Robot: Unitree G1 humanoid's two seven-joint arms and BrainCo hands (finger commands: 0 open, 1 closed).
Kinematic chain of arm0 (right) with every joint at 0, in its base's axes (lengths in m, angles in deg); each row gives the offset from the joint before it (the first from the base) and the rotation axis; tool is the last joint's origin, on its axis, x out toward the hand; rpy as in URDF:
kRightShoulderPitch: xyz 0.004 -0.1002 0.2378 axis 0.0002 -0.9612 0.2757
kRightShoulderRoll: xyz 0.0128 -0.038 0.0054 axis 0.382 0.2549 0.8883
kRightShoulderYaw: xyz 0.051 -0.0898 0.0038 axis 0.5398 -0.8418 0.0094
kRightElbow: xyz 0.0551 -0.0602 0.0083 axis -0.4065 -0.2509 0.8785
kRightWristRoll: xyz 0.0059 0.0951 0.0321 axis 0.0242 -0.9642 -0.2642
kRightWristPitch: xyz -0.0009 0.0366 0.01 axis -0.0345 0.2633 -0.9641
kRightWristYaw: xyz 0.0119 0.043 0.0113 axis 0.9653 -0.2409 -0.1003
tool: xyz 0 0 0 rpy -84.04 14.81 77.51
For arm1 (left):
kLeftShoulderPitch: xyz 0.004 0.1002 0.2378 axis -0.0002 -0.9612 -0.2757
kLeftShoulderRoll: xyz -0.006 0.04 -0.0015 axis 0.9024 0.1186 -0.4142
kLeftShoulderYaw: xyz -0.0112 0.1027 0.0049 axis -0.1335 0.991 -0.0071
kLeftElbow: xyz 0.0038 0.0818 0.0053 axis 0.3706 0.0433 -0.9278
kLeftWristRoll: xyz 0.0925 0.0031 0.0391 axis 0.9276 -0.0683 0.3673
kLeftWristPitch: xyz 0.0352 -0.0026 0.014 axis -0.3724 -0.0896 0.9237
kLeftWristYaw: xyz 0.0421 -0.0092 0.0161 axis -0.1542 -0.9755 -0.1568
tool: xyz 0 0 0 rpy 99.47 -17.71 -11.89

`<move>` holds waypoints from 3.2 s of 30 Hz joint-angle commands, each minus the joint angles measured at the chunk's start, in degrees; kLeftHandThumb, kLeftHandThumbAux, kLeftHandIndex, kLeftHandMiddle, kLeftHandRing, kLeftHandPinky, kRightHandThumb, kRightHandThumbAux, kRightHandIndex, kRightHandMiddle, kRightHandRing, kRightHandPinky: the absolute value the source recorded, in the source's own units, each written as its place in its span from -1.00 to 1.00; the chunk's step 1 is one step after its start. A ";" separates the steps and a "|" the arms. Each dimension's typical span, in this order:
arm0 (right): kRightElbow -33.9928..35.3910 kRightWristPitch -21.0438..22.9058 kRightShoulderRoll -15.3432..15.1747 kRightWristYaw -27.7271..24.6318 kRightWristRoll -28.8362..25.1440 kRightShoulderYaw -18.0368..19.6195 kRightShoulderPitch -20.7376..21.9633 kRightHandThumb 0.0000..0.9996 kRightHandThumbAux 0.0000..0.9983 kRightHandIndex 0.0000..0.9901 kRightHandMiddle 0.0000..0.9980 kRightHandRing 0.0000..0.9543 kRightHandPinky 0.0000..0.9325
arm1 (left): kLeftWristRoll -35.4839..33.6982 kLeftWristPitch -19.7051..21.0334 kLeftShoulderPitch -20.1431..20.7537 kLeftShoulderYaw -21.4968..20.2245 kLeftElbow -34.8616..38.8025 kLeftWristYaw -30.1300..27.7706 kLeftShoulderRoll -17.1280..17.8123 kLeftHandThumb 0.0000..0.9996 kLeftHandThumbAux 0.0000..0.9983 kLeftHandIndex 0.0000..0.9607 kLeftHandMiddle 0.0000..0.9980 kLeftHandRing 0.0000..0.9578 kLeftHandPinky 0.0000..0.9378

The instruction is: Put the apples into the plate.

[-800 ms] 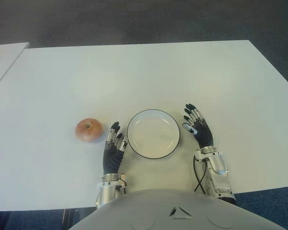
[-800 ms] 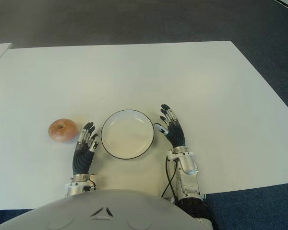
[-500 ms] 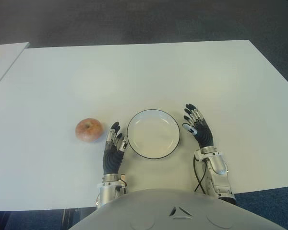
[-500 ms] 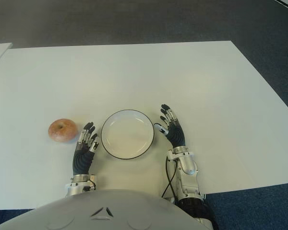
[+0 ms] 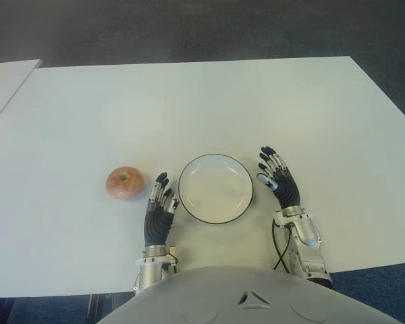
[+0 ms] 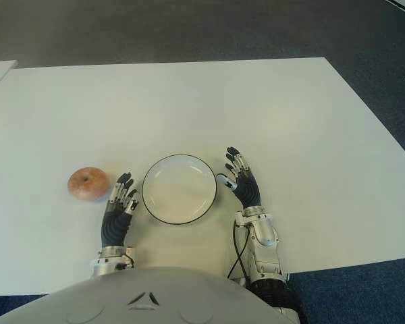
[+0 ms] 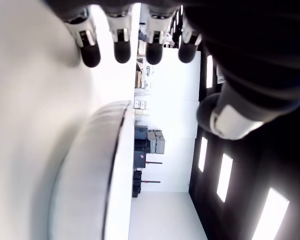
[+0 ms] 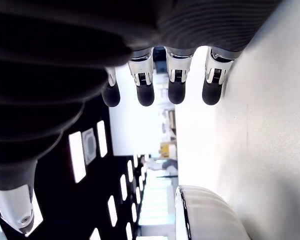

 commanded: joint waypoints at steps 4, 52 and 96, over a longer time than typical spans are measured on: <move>-2.29 3.17 0.04 0.36 0.11 -0.14 -2.48 -0.55 0.22 -0.86 -0.88 -0.95 -0.98 | -1.80 1.78 -2.38 0.35 3.13 -0.33 -0.95 -0.71 0.12 -0.97 -1.00 -1.00 -0.98; -5.55 1.69 0.96 1.98 1.73 -0.76 -0.68 -0.60 0.24 -0.84 -0.88 -0.96 -1.00 | 50.94 14.88 -5.30 -11.69 31.53 7.04 13.38 -0.62 -0.02 -0.93 -0.98 -1.00 -0.98; -7.19 -0.25 0.48 0.71 -0.16 -0.19 -0.26 -0.54 0.22 -0.80 -0.90 -0.97 -0.96 | 61.70 20.79 11.58 -16.89 12.43 -6.92 40.75 -0.52 -0.25 -0.95 -1.00 -1.00 -0.98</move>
